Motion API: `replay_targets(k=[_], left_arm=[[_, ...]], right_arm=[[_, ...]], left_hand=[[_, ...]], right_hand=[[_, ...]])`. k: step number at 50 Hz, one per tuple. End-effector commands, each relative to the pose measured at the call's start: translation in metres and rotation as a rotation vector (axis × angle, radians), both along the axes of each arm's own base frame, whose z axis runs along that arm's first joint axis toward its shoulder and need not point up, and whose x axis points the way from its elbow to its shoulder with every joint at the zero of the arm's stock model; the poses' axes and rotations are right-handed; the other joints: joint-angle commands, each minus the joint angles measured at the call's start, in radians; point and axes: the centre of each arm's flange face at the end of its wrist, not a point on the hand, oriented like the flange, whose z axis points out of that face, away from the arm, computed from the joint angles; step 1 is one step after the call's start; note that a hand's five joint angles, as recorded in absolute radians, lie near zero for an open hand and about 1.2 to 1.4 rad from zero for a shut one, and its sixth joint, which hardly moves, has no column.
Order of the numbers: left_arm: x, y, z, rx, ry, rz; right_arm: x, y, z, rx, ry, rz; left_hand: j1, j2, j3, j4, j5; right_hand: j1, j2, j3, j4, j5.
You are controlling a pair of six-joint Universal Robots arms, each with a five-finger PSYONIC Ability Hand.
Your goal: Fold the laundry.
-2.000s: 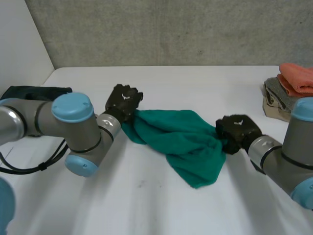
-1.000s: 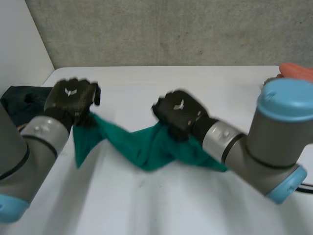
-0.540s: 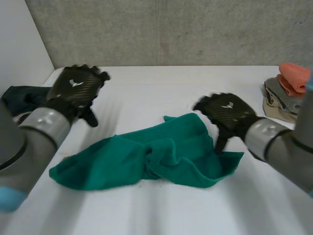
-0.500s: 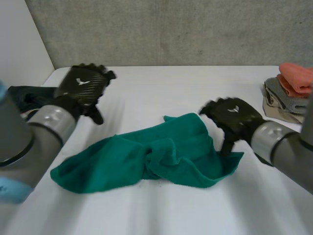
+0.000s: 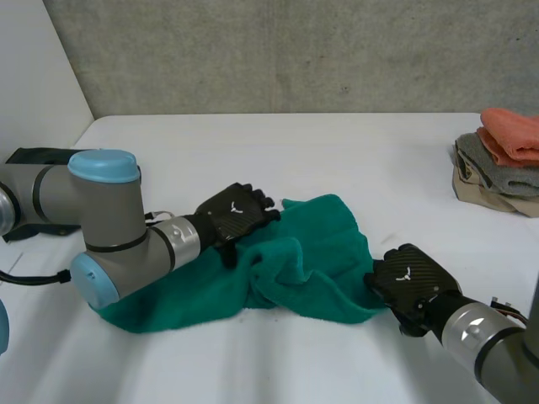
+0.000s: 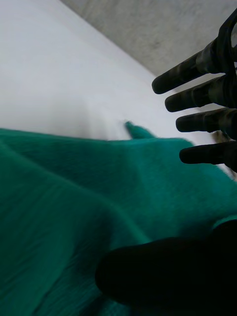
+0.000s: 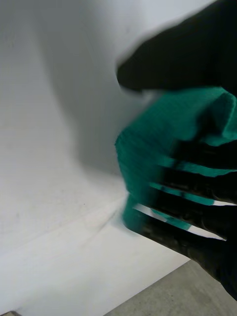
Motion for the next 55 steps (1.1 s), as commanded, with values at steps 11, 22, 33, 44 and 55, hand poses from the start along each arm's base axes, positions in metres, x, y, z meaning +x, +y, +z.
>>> replay_targets(k=[11,22,33,44,55], left_arm=[[0.036,0.0,0.025,0.005,-0.063,0.289],[0.041,-0.006,0.02,0.043,-0.073,0.306],[0.039,-0.007,0.006,0.13,-0.093,0.312],[0.037,-0.006,-0.004,0.151,-0.104,0.307],[0.034,-0.005,-0.002,0.137,-0.11,0.306]], right_arm=[[-0.008,-0.035,0.012,-0.102,0.012,-0.106],[-0.024,-0.048,0.05,-0.209,-0.044,-0.17],[-0.024,-0.05,0.054,-0.207,-0.044,-0.17],[-0.025,-0.053,0.059,-0.227,-0.048,-0.178],[-0.031,-0.06,0.068,-0.22,-0.034,-0.198]], left_hand=[[0.09,0.102,0.099,0.105,0.1],[0.272,0.284,0.281,0.287,0.282],[0.269,0.281,0.278,0.284,0.279],[0.533,0.544,0.542,0.548,0.543],[1.091,1.102,1.1,1.106,1.101]], right_hand=[[0.545,0.486,0.518,0.52,0.549],[0.545,0.486,0.518,0.52,0.549],[0.545,0.486,0.518,0.52,0.549],[0.545,0.486,0.518,0.52,0.549],[0.545,0.486,0.518,0.52,0.549]])
